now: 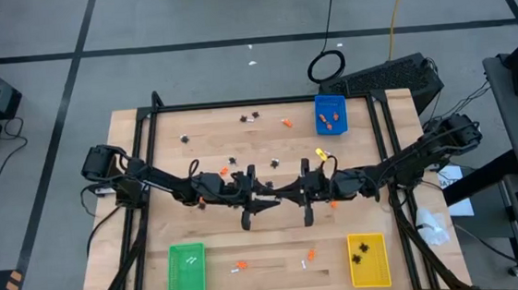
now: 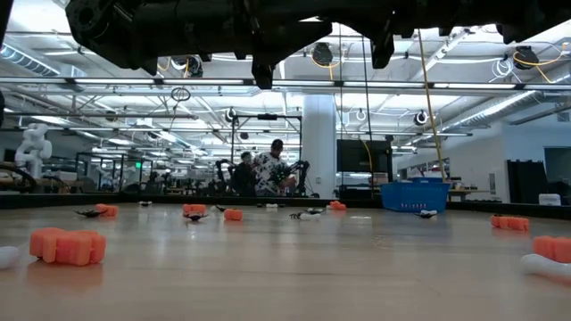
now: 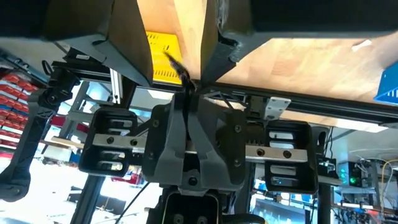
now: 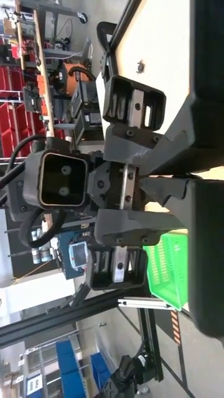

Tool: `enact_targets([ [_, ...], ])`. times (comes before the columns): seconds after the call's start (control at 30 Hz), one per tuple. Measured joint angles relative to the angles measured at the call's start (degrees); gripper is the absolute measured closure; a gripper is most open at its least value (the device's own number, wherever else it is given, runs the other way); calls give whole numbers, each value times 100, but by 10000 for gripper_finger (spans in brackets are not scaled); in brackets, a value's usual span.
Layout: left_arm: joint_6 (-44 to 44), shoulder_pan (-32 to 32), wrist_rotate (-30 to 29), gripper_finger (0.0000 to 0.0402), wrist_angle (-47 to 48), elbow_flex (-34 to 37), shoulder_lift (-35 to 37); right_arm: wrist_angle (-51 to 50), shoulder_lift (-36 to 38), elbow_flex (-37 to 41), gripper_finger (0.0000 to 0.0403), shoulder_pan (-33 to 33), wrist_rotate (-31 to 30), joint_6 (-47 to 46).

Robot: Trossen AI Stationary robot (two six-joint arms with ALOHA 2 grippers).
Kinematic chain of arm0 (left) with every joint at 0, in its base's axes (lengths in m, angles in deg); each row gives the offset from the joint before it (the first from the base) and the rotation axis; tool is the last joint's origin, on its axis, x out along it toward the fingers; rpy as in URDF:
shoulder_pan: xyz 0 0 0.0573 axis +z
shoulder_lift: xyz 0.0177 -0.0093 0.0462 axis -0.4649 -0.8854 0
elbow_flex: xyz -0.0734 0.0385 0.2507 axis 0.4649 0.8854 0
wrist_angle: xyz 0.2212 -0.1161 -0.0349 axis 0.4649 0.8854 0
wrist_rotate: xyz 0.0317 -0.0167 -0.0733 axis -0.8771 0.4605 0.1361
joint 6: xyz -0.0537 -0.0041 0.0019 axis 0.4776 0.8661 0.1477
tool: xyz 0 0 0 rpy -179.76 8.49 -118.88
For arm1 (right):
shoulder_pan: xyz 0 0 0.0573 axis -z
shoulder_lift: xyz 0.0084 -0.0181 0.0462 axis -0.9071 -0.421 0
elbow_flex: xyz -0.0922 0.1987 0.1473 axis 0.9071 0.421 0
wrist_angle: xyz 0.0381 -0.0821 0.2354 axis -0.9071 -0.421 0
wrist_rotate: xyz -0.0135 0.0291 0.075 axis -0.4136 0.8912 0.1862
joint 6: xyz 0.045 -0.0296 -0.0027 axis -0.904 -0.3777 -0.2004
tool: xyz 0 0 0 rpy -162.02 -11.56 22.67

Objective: Sort Halloween decoration
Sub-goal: Put the black spider toy into the yellow bin

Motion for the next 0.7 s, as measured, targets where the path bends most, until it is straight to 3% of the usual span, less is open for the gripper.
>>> enact_targets([
  [0.13, -4, 1, 0, 293, 47, 0, 0, -43, 34, 0, 402, 0, 8, 2],
  [0.4, -2, 2, -55, 394, 154, 0, 0, 36, 110, 0, 402, -2, 8, 134],
  [0.7, -4, 1, -212, 400, 147, 0, 0, 37, 136, 0, 402, 0, 14, 170],
])
